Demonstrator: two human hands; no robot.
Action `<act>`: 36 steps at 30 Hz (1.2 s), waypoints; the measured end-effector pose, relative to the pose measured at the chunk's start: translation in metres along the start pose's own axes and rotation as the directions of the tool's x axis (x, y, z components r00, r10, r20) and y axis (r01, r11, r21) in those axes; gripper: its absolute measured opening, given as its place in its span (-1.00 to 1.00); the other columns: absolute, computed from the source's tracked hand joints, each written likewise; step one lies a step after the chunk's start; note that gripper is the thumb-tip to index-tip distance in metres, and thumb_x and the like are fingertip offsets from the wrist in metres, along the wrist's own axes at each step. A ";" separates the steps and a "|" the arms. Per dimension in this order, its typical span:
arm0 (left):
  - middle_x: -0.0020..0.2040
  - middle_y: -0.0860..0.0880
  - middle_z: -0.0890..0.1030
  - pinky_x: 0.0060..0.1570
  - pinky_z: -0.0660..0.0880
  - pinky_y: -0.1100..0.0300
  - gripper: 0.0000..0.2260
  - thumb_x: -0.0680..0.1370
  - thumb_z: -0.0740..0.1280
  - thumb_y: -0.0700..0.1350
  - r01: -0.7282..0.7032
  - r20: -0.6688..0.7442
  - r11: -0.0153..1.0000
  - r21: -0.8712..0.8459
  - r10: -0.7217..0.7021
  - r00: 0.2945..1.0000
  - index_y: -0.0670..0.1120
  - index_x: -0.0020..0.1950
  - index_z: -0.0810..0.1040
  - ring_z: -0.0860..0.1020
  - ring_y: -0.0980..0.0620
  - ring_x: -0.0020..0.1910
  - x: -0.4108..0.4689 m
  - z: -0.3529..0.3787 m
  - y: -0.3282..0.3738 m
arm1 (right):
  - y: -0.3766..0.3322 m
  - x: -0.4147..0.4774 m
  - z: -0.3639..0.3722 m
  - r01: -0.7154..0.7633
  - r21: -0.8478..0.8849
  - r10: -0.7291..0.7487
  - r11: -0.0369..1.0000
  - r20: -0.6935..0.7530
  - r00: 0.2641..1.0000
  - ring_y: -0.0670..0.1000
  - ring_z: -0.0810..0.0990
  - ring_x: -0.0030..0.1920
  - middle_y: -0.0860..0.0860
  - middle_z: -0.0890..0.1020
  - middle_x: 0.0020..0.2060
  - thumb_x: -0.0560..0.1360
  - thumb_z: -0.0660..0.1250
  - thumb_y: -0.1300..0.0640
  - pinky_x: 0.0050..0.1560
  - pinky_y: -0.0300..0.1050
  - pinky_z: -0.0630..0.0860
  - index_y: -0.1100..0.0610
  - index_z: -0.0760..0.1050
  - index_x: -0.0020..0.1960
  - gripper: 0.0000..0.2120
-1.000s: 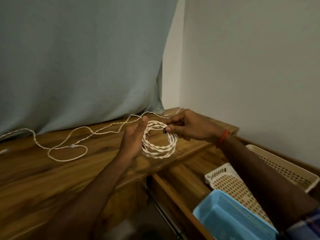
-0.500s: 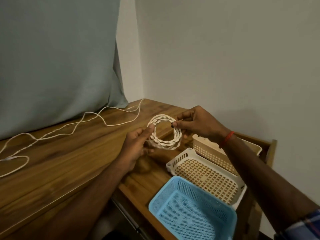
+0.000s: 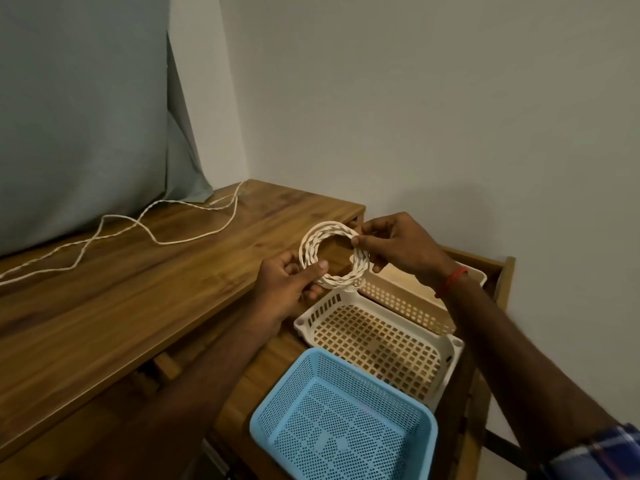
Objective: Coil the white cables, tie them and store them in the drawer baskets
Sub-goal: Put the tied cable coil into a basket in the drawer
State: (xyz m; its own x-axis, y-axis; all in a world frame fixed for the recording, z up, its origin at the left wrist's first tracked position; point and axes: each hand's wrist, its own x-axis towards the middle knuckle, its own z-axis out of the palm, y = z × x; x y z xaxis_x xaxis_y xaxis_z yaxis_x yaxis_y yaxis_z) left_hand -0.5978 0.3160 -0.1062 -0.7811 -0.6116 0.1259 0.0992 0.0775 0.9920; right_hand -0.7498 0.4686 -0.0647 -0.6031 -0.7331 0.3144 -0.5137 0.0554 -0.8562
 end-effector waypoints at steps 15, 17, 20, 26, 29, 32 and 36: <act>-0.10 -0.06 0.74 -0.33 0.53 0.16 -0.71 0.52 0.46 0.09 0.069 0.140 0.976 0.207 -0.100 0.985 -0.10 0.10 0.64 0.63 0.03 -0.28 0.009 -0.015 -0.032 | 0.043 0.002 0.010 -0.148 -0.040 0.149 0.988 0.008 0.989 0.05 0.61 -0.25 0.16 0.73 -0.18 0.58 0.38 0.13 -0.26 -0.14 0.56 0.15 0.70 0.01 -0.85; -0.08 -0.09 0.74 -0.35 0.52 0.17 -0.73 0.52 0.47 0.04 0.072 0.143 0.976 0.206 -0.103 0.984 -0.11 0.11 0.64 0.63 0.02 -0.27 0.010 -0.015 -0.036 | 0.050 0.000 0.009 -0.163 -0.056 0.165 0.985 0.023 0.986 0.05 0.61 -0.24 0.17 0.72 -0.16 0.59 0.36 0.13 -0.26 -0.14 0.57 0.15 0.70 0.02 -0.85; -0.09 -0.09 0.74 -0.36 0.52 0.17 -0.73 0.51 0.48 0.01 0.061 0.157 0.967 0.247 -0.102 0.982 -0.12 0.11 0.64 0.67 -0.03 -0.24 0.010 -0.011 -0.041 | 0.061 -0.003 0.007 -0.197 -0.072 0.201 0.978 0.053 0.978 0.10 0.65 -0.20 0.16 0.73 -0.15 0.59 0.37 0.10 -0.14 -0.01 0.62 0.14 0.69 0.03 -0.85; -0.20 -0.04 0.74 -0.38 0.53 0.20 -0.78 0.50 0.50 0.03 -0.032 0.177 0.893 0.449 -0.054 0.983 -0.09 0.03 0.68 0.66 0.07 -0.35 0.011 -0.003 -0.058 | 0.080 -0.015 0.007 -0.316 -0.090 0.326 0.945 0.133 0.936 0.08 0.68 -0.22 0.19 0.72 -0.16 0.59 0.37 0.13 -0.15 -0.12 0.64 0.19 0.68 0.01 -0.84; -0.23 0.00 0.73 -0.25 0.61 0.12 -0.75 0.48 0.51 0.06 -0.059 0.202 0.847 0.529 -0.058 0.978 -0.08 0.04 0.70 0.67 0.09 -0.35 0.012 -0.002 -0.067 | 0.093 -0.017 0.010 -0.351 -0.115 0.366 0.929 0.164 0.916 0.12 0.73 -0.14 0.18 0.73 -0.14 0.59 0.37 0.13 -0.05 -0.02 0.69 0.18 0.67 0.01 -0.86; -0.18 0.00 0.73 -0.14 0.67 0.06 -0.64 0.45 0.53 0.09 -0.060 0.190 0.823 0.565 -0.059 0.980 -0.09 0.15 0.68 0.70 0.11 -0.26 0.015 -0.002 -0.078 | 0.104 -0.017 0.011 -0.360 -0.147 0.381 0.921 0.164 0.910 0.10 0.72 -0.12 0.12 0.74 -0.14 0.59 0.37 0.12 -0.02 -0.02 0.68 0.14 0.66 0.01 -0.88; -0.05 -0.04 0.73 -0.08 0.67 0.03 -0.46 0.42 0.54 0.16 -0.031 0.194 0.807 0.590 -0.104 0.975 -0.14 0.26 0.62 0.72 0.08 -0.19 0.018 -0.002 -0.085 | 0.111 -0.017 0.015 -0.339 -0.276 0.390 0.899 0.157 0.907 0.02 0.73 -0.16 0.08 0.73 -0.14 0.58 0.39 0.09 -0.07 -0.07 0.69 0.11 0.66 0.03 -0.88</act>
State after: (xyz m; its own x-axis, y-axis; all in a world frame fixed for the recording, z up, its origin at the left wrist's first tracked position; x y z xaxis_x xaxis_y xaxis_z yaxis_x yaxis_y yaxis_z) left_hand -0.6192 0.2965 -0.1882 -0.8919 -0.4517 0.0191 -0.2593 0.5457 0.7969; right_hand -0.7877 0.4771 -0.1705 -0.6520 -0.7498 -0.1126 -0.4265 0.4854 -0.7632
